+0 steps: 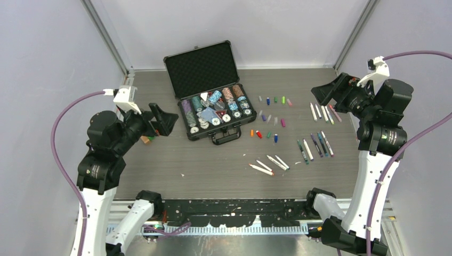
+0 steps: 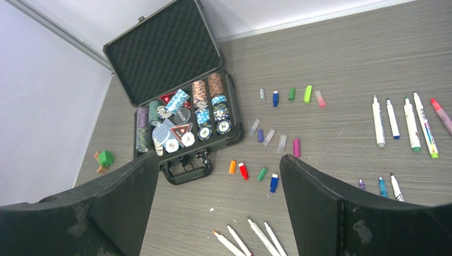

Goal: Open the pen caps
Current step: Reset both arms

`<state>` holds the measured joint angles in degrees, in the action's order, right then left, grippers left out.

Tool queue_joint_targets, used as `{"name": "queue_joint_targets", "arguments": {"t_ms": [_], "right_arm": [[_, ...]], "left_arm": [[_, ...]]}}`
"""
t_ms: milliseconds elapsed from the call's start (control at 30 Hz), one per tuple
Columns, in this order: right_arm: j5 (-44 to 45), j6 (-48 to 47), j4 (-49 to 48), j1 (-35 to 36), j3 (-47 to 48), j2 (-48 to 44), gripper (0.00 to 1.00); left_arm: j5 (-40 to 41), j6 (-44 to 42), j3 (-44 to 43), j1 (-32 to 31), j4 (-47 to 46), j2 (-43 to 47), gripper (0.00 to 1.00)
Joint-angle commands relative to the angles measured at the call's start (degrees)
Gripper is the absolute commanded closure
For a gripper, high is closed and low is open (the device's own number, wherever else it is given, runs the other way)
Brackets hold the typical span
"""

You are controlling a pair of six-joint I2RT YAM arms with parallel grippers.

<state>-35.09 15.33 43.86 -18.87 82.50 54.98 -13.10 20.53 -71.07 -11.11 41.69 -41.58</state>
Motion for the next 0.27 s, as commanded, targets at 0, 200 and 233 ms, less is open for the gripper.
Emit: {"name": "queue_joint_targets", "arguments": {"t_ms": [0,200,233], "right_arm": [[-0.8,-0.2,-1.5,-0.2,0.4,-1.1,0.12],[-0.3,-0.9,-1.8,-0.2,0.2,-1.0,0.12],[0.1,-1.2,-1.8,-0.2,0.2,-1.0,0.12]], "left_arm": [[-0.4,-0.9,-0.9,0.4,0.2,0.6,0.00],[-0.4,-0.9,-0.8,0.4,0.3,0.7,0.00],[-0.4,-1.0,-0.7,0.4,0.3,0.7,0.00]]}}
